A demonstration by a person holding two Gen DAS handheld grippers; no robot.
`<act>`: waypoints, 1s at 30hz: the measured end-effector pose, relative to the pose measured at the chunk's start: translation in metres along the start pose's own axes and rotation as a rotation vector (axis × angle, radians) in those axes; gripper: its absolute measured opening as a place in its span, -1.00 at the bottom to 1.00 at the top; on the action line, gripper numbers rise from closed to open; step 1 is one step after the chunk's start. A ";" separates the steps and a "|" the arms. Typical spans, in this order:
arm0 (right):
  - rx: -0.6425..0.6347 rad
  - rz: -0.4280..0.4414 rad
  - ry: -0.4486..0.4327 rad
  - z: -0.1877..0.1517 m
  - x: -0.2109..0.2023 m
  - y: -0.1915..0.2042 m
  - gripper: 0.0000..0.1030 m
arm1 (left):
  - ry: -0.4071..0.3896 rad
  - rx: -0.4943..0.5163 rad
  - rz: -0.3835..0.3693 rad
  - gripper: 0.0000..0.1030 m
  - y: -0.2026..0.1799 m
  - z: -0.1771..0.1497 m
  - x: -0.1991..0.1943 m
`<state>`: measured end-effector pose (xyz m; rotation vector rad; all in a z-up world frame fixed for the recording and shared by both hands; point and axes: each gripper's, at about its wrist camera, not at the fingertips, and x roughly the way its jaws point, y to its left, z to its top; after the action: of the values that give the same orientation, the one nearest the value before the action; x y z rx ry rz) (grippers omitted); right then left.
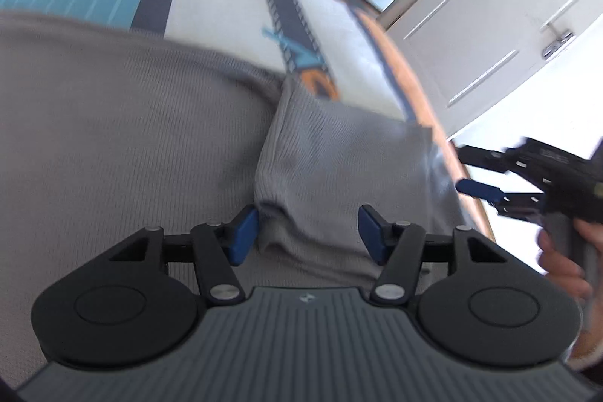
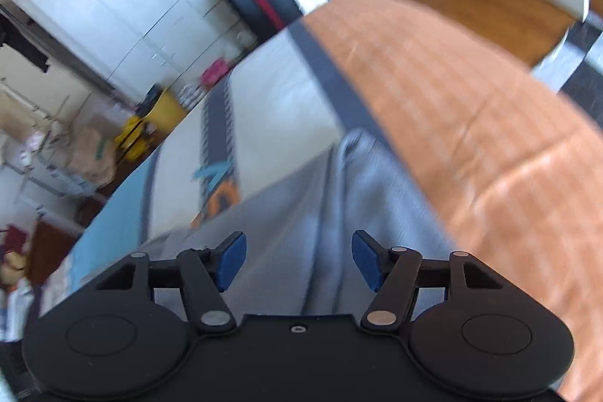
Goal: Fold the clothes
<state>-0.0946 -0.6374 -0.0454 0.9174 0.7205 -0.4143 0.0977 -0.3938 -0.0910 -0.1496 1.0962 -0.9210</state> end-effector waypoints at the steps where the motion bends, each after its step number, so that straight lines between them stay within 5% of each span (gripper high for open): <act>1: -0.002 0.014 0.038 -0.005 0.005 0.002 0.31 | 0.004 0.009 0.022 0.10 -0.002 -0.002 0.001; 3: -0.062 -0.016 0.088 -0.015 0.016 0.012 0.31 | 0.000 0.034 0.062 0.10 -0.008 -0.005 -0.002; 7: -0.381 -0.259 0.162 -0.044 0.046 0.046 0.25 | -0.013 0.068 0.176 0.11 -0.008 -0.009 -0.018; 10: -0.610 -0.411 0.120 -0.071 0.050 0.068 0.27 | -0.023 0.060 0.296 0.17 0.012 -0.012 -0.044; 15: -0.790 -0.600 0.010 -0.100 0.043 0.092 0.28 | -0.048 -0.142 0.417 0.30 0.090 -0.033 -0.117; 18: -0.870 -0.523 -0.104 -0.111 0.027 0.113 0.29 | -0.116 -0.339 0.379 0.33 0.138 -0.049 -0.166; 24: -0.965 -0.226 -0.219 -0.147 0.023 0.171 0.36 | -0.276 -0.737 0.095 0.45 0.209 -0.080 -0.204; 30: -1.139 -0.081 -0.108 -0.191 0.043 0.189 0.37 | -0.314 -0.804 0.223 0.45 0.215 -0.086 -0.199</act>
<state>-0.0237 -0.3749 -0.0454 -0.2062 0.7454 -0.0706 0.1212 -0.0904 -0.1074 -0.7886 1.1054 -0.2030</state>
